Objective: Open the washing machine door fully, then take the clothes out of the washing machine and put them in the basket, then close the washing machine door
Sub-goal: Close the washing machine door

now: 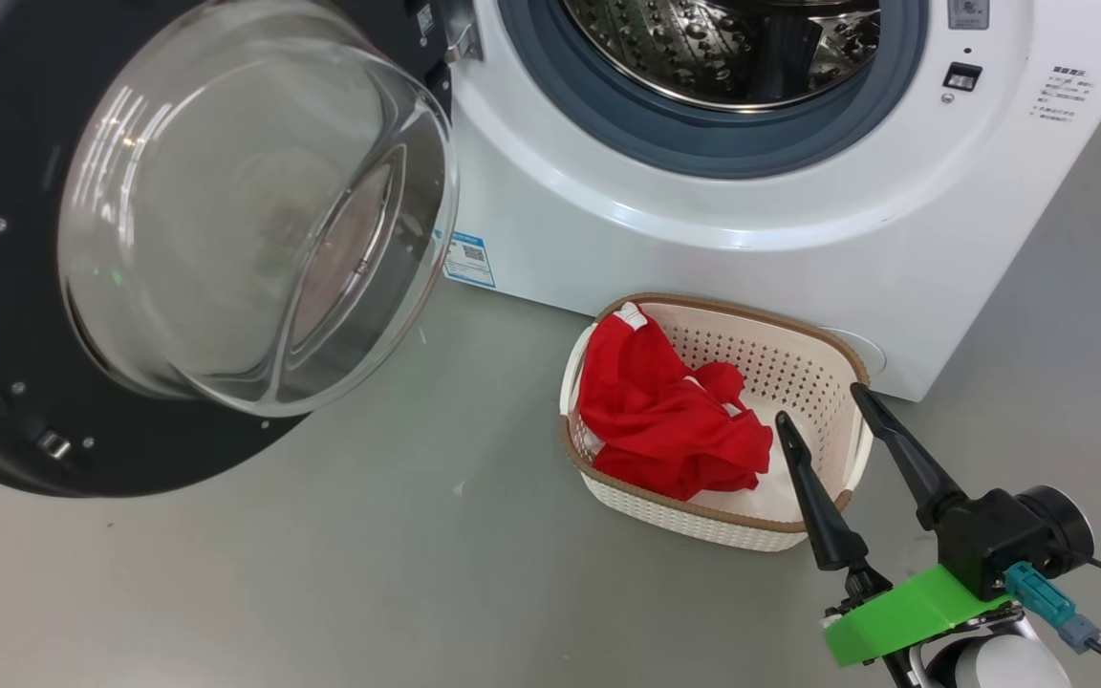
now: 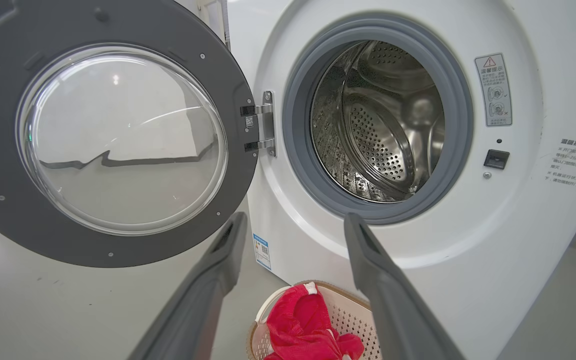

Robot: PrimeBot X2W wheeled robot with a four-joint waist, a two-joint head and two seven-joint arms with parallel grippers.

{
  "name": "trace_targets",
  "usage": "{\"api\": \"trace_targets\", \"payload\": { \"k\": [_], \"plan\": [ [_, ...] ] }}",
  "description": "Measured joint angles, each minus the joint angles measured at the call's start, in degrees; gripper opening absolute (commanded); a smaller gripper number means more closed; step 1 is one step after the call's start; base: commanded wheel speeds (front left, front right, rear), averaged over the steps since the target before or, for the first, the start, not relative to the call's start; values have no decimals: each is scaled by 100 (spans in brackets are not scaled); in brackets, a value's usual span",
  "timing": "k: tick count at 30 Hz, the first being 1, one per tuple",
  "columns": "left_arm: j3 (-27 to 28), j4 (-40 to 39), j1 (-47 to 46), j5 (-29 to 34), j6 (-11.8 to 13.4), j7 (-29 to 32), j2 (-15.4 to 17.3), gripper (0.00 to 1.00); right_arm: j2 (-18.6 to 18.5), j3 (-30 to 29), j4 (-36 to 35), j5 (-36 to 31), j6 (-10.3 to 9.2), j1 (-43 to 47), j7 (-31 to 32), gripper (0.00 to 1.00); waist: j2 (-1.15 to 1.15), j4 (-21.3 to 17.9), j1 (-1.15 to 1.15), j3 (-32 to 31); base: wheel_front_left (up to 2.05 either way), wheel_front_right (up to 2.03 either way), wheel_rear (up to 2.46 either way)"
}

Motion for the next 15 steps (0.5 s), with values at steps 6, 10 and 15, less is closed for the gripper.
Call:
{"api": "trace_targets", "payload": {
  "k": [6,10,15],
  "plan": [
    [-11,20,20,-130,-151,305,-46,0,-2,4,40,14,1,-5,-25,100,0,83,0,11,0,0,0],
    [19,9,30,-245,-242,482,-133,0,-2,5,70,20,1,-8,-52,100,0,130,0,3,0,0,0],
    [80,-75,104,-476,-301,693,-300,0,-2,-4,118,27,0,-8,-78,100,0,189,0,-34,0,0,0]
  ]
}}
